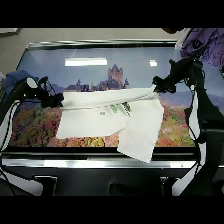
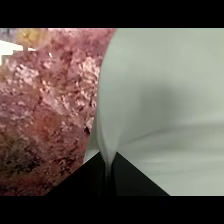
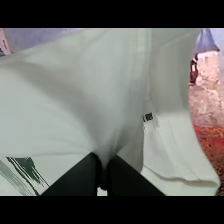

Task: Fold the clothes and pants, and hang the long-sleeved shirts on hangers.

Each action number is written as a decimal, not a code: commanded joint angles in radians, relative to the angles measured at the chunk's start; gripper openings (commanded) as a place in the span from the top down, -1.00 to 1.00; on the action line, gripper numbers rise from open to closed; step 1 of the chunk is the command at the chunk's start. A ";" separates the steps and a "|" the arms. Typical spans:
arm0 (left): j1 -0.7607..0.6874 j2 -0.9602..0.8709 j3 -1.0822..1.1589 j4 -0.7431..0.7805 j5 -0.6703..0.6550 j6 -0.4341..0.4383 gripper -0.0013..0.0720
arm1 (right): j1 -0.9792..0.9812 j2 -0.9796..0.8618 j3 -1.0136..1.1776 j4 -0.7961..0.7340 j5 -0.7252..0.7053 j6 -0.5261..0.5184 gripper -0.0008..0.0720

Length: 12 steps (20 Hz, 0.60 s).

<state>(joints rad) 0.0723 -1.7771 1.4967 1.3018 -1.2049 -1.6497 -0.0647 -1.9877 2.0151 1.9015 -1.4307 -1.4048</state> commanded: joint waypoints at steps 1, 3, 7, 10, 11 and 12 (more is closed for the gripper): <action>-0.019 -0.014 -0.029 0.000 -0.035 0.000 0.92 | 0.001 -0.029 0.000 -0.019 -0.045 0.003 0.89; -0.022 -0.026 -0.032 0.000 -0.017 0.000 0.92 | 0.000 -0.053 0.000 -0.020 -0.047 0.003 0.89; -0.020 -0.029 -0.026 0.000 0.051 -0.042 0.39 | 0.000 -0.086 0.000 -0.020 -0.065 0.001 0.16; 0.011 -0.006 0.044 0.001 0.034 -0.087 -0.52 | -0.014 -0.051 0.001 -0.028 -0.123 -0.066 -0.24; 0.035 0.022 0.069 0.004 0.026 -0.088 -0.52 | -0.037 -0.023 0.001 -0.026 -0.143 -0.076 -0.26; 0.060 0.061 0.073 0.017 0.018 -0.087 -0.52 | -0.069 0.011 0.000 -0.019 -0.153 -0.097 -0.26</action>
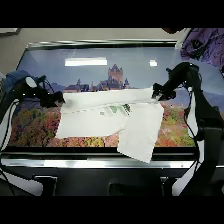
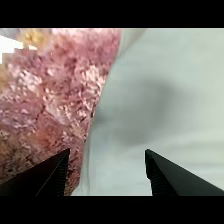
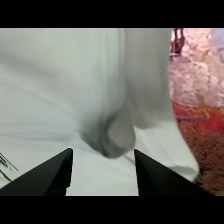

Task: Fold the clothes and pants, and hang the long-sleeved shirts on hangers.

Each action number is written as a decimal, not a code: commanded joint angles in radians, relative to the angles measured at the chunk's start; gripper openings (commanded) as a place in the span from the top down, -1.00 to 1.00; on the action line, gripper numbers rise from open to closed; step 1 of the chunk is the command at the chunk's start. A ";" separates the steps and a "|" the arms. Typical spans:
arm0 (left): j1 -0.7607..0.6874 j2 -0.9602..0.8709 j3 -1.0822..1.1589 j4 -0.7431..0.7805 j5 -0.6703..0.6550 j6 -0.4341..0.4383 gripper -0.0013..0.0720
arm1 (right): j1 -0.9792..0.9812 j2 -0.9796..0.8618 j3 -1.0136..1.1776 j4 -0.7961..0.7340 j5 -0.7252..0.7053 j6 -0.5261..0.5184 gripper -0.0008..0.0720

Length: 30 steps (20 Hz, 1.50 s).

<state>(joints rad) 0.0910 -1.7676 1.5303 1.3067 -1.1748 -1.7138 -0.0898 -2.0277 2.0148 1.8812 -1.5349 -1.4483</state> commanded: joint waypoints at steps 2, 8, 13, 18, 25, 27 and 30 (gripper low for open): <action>0.099 0.146 0.007 0.087 -0.046 -0.024 -0.52 | -0.142 0.136 -0.050 0.066 -0.043 -0.089 -0.25; 0.261 0.470 -0.439 -0.002 0.051 -0.049 -0.51 | -0.319 0.497 -0.669 0.190 0.041 -0.183 -0.26; 0.246 0.539 -0.607 -0.026 0.065 -0.049 -0.51 | -0.316 0.768 -1.170 0.212 0.156 -0.223 -0.26; 0.233 0.536 -0.612 -0.030 0.068 -0.049 -0.51 | -0.316 0.841 -1.428 0.327 0.239 -0.263 -0.26; 0.233 0.536 -0.612 -0.029 0.068 -0.049 -0.51 | -0.316 0.841 -1.546 0.448 0.352 -0.346 -0.25; 0.234 0.536 -0.612 -0.029 0.068 -0.049 -0.51 | -0.316 0.841 -1.568 0.468 0.370 -0.364 -0.25; 0.234 0.536 -0.612 -0.029 0.068 -0.049 -0.51 | -0.316 0.841 -1.609 0.473 0.381 -0.389 -0.25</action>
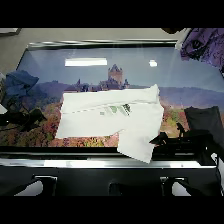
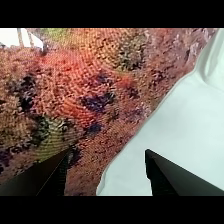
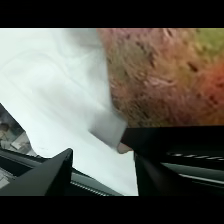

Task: Fold the clothes and pants, and hang the long-sleeved shirts on hangers.

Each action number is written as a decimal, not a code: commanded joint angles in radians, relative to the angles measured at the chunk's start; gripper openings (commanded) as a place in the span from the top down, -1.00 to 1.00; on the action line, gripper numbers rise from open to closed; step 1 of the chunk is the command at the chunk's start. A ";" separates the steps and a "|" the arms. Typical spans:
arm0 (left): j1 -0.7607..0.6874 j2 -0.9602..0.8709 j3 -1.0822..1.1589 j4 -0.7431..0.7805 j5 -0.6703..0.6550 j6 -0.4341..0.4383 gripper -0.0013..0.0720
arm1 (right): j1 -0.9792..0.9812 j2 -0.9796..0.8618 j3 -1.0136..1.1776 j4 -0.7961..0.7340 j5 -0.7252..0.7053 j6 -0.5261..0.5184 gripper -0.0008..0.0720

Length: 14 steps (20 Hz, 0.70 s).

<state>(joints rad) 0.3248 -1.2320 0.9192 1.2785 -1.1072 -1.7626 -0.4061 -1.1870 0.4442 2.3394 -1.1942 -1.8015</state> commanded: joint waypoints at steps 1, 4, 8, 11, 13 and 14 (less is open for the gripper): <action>0.000 0.001 0.000 -0.001 -0.003 0.000 -0.51 | 0.000 0.000 -0.048 0.018 0.043 -0.044 -0.23; 0.000 0.000 0.000 -0.017 -0.022 0.000 -0.51 | 0.000 0.000 -0.056 0.029 0.053 -0.073 0.52; 0.036 -0.039 -0.037 -0.187 -0.032 0.162 -0.51 | 0.000 0.001 -0.055 0.032 0.063 -0.084 0.89; 0.039 -0.107 -0.066 -0.244 -0.060 0.239 -0.47 | 0.000 0.001 -0.055 0.033 0.061 -0.082 0.89; 0.040 -0.142 -0.080 -0.248 -0.064 0.254 -0.29 | 0.000 0.001 -0.055 0.034 0.062 -0.067 0.89; 0.040 -0.153 -0.084 -0.248 -0.069 0.259 -0.26 | 0.000 0.001 -0.055 0.036 0.061 -0.064 0.89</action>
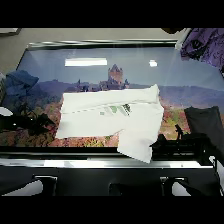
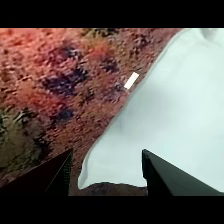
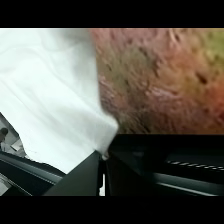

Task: Fold the clothes and pants, and hang the long-sleeved shirts on hangers.

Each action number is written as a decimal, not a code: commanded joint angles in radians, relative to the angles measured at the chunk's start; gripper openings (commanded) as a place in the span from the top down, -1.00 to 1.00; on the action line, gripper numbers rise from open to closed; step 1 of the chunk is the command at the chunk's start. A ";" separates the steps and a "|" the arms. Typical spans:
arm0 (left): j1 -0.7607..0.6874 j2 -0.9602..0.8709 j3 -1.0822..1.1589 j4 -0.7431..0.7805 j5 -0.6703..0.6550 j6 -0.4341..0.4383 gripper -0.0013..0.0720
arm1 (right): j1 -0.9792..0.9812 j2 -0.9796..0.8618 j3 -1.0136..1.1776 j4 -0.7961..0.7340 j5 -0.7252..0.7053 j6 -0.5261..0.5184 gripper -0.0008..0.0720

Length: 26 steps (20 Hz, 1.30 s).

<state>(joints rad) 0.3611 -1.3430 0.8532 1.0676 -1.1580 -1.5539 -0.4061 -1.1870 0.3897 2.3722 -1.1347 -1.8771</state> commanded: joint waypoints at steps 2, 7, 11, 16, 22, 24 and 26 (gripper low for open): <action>0.003 -0.054 -0.018 -0.037 -0.039 0.060 -0.26 | 0.000 0.001 0.000 0.003 0.001 0.016 0.89; 0.003 -0.057 -0.023 -0.019 -0.085 0.067 -0.27 | 0.000 0.001 0.000 0.003 0.003 0.016 0.89; 0.003 -0.087 -0.023 -0.019 -0.100 0.066 -0.26 | 0.000 0.001 0.000 0.003 0.003 0.016 0.89; 0.003 -0.134 -0.023 -0.043 -0.103 0.066 0.29 | 0.000 0.001 0.000 0.003 0.003 0.016 0.89; 0.003 -0.151 -0.020 -0.078 -0.183 0.137 0.92 | 0.000 0.001 0.000 0.003 -0.004 0.016 0.89; 0.005 -0.147 -0.020 -0.077 -0.206 0.137 0.92 | 0.000 0.001 0.000 0.002 -0.024 0.016 0.89; 0.005 -0.111 -0.020 -0.077 -0.211 0.132 0.92 | 0.000 0.023 0.011 -0.002 -0.068 0.020 0.89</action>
<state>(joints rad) 0.3649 -1.4784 0.8318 1.0023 -1.3354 -1.4311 -0.4061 -1.1805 0.3927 2.3684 -1.1465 -1.8580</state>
